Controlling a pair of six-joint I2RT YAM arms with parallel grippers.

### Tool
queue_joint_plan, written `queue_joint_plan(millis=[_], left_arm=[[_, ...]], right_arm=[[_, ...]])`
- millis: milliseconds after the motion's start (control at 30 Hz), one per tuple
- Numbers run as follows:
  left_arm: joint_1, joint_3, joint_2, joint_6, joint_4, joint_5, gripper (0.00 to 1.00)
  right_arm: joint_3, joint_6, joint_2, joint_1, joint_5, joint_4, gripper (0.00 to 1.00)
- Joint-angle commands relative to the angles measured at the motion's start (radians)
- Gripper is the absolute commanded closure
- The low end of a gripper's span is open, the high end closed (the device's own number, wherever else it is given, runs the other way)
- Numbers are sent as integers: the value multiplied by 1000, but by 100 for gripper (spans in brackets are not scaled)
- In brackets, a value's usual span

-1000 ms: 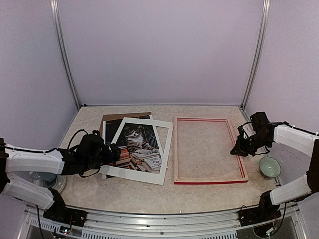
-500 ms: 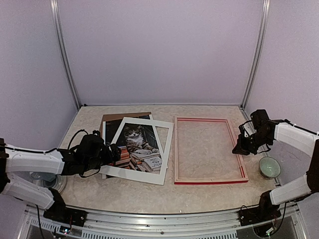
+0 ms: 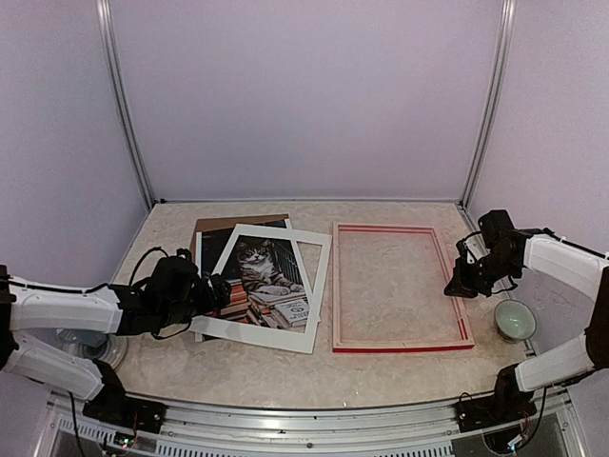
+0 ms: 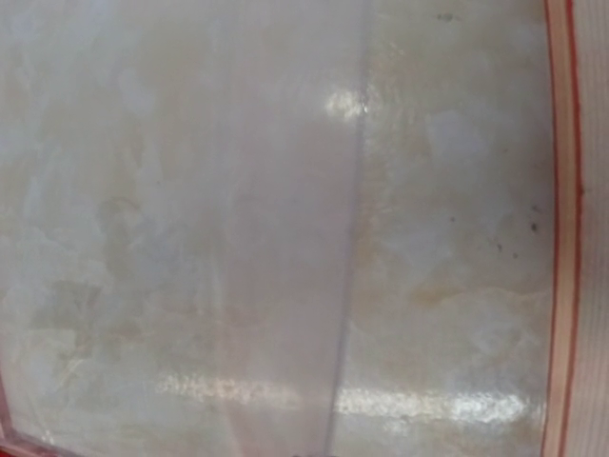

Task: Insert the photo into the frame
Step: Place the glass panel at the frame body.

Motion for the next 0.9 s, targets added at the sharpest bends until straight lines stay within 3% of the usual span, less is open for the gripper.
queue_joint_plan(millis=[0,867], left_arm=[[-9,9,-22,5,2,-17,1],[-9,3,-26,1,3,-14,1]], right_arm=[[22,-22,-22,-10,23,-21,100],[28,-31,-13,-10,22,-26,98]])
